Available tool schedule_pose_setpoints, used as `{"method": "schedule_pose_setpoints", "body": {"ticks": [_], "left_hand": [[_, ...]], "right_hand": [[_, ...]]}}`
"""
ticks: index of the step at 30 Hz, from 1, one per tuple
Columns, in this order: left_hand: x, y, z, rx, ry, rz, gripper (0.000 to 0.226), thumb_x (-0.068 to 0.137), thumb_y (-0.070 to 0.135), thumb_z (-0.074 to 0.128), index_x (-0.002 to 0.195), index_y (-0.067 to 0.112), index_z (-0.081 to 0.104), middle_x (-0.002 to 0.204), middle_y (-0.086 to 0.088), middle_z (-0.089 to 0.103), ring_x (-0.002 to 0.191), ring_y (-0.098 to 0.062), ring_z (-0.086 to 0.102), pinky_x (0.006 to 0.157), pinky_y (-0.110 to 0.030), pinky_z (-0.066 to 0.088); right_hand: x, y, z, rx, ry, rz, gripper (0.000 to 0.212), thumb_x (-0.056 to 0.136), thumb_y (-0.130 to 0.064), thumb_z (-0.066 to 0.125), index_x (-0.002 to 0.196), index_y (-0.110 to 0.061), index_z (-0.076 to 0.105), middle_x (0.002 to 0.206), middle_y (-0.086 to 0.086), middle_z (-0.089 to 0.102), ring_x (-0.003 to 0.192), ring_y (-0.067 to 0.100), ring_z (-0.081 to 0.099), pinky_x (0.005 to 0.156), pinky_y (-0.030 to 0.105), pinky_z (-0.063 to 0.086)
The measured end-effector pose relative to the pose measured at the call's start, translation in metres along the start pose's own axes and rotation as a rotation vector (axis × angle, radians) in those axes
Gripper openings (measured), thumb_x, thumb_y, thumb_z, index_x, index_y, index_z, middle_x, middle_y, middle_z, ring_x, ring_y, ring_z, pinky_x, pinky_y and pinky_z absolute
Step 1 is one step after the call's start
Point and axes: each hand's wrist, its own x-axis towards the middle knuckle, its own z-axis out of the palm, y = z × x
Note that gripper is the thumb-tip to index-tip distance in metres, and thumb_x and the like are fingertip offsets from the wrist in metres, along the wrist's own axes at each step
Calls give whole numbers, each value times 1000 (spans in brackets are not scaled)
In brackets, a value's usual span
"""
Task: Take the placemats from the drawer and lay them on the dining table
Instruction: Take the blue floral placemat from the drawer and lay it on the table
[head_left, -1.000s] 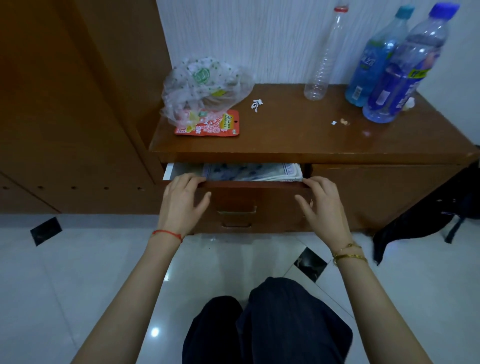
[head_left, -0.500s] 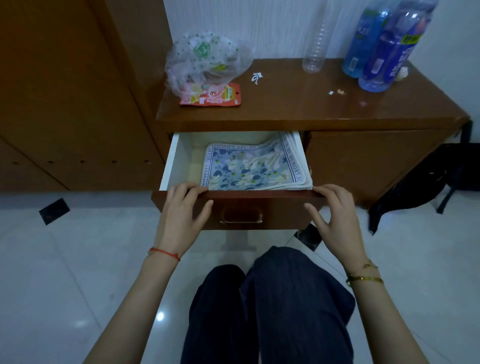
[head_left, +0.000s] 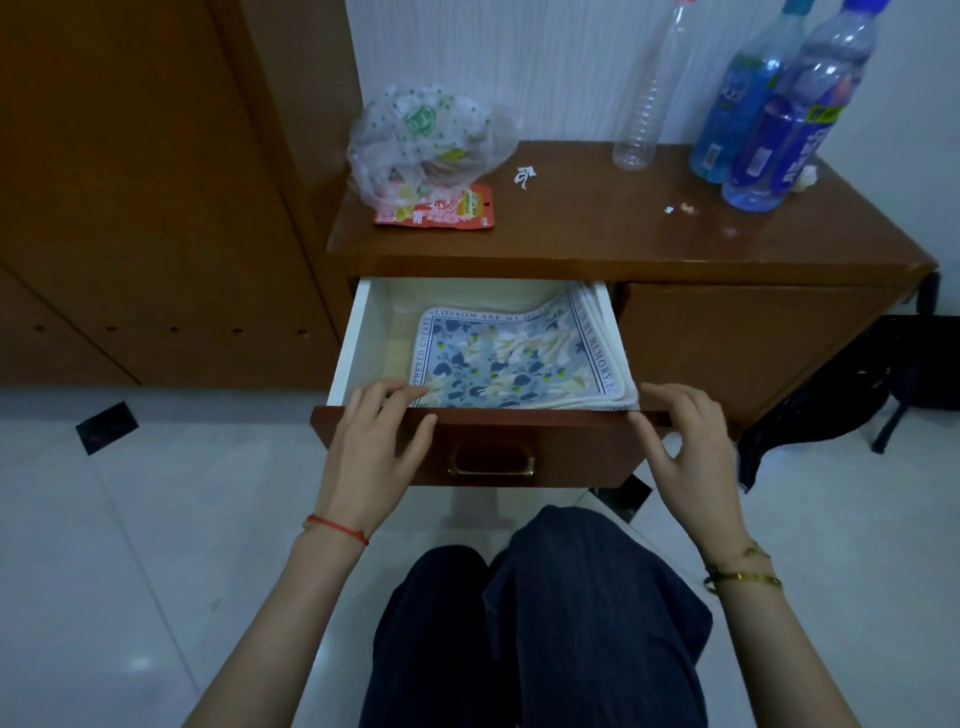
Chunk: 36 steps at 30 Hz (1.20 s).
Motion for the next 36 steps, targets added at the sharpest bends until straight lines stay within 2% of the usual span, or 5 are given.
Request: {"method": "schedule_pose_setpoints", "body": {"ticks": [11,18,25,32,36], "left_hand": [[99,-8,24,-149,-138,-306,39,93,26,59,128,10,56,124,-7,59,112,-20,55,88,-12,33],[123,-6,22,-172,-307,-569,44,93,19,60,132,1,52,125,-20,58,114,-32,53,93,-30,40],[130,-23,30,-108,-497,-764,43,91,13,60,129,-5,51,126,-26,56,117,-39,51,96,-35,40],[129,-42,56,-160,-662,-961,29,88,22,63,109,1,64,106,-21,65,98,-36,61,75,-28,43],[128,-43,65,-151,-704,-972,32,91,23,61,112,-1,65,112,-21,66,103,-35,61,83,-30,44]], "right_hand": [[90,-7,24,104,-139,95,31,95,-24,60,125,-14,59,113,-3,58,106,14,54,89,20,39],[116,-16,29,69,-303,226,34,93,-15,61,127,-9,58,111,5,55,103,25,54,91,43,48],[127,-23,33,12,-359,290,35,92,-9,61,126,-4,57,113,9,51,102,13,47,95,27,42],[130,-24,37,30,-354,385,33,90,-8,64,122,-5,59,114,8,50,101,25,54,94,40,49],[127,-24,39,35,-322,407,35,89,-8,65,123,-4,60,109,8,50,99,24,54,93,38,49]]}}
